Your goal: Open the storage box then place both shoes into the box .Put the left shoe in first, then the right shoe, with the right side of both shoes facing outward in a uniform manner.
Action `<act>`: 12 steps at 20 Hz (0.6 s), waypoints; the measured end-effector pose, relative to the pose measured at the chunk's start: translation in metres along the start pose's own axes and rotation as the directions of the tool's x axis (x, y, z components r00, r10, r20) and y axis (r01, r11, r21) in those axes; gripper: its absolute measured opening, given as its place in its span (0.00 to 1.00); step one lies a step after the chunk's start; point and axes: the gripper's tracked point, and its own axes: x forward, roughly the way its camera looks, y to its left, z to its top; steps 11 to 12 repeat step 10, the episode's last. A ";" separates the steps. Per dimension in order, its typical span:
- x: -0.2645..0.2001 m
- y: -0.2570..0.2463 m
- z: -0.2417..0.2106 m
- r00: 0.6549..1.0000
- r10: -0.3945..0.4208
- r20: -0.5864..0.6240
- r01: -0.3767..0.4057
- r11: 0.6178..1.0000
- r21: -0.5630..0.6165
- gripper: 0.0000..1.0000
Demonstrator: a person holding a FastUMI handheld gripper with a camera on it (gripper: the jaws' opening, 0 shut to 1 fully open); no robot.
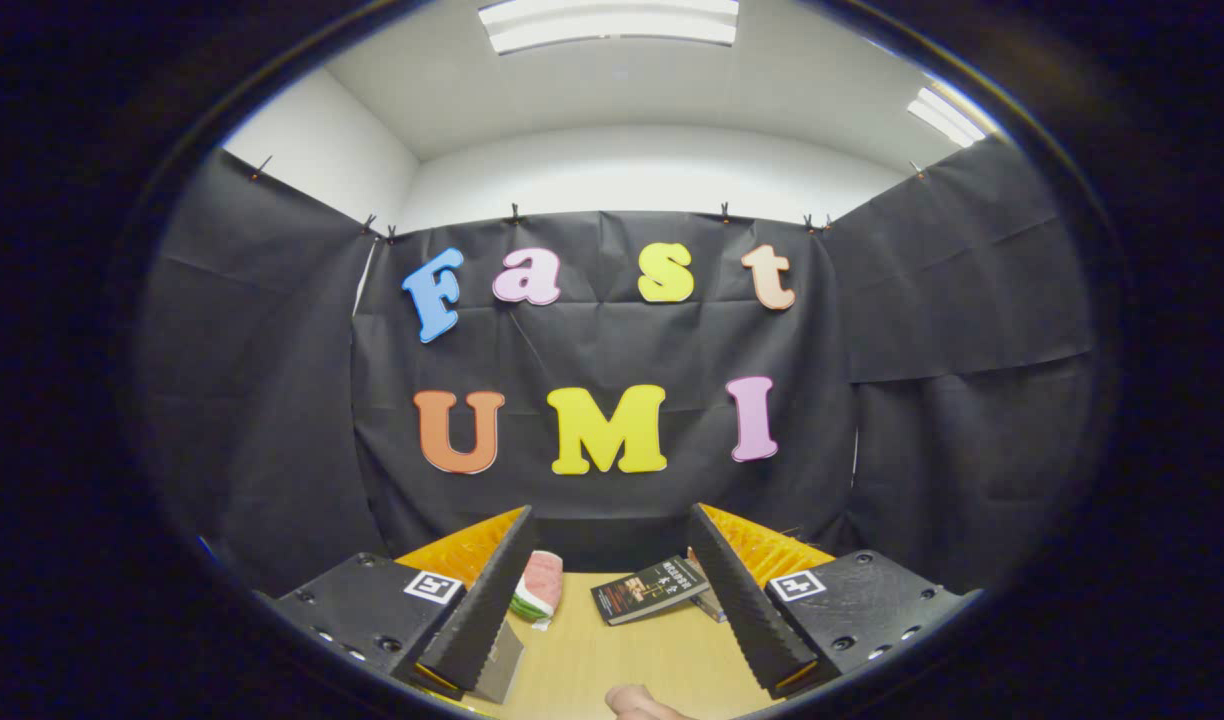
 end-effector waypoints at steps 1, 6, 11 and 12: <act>-0.001 0.002 -0.001 1.000 0.004 -0.003 -0.004 1.000 -0.004 0.95; 0.000 0.015 -0.001 0.999 0.033 -0.012 -0.033 0.999 -0.026 0.95; 0.002 0.016 -0.002 0.999 0.041 -0.017 -0.042 0.998 -0.036 0.95; 0.002 0.016 -0.002 0.999 0.041 -0.017 -0.042 0.998 -0.036 0.95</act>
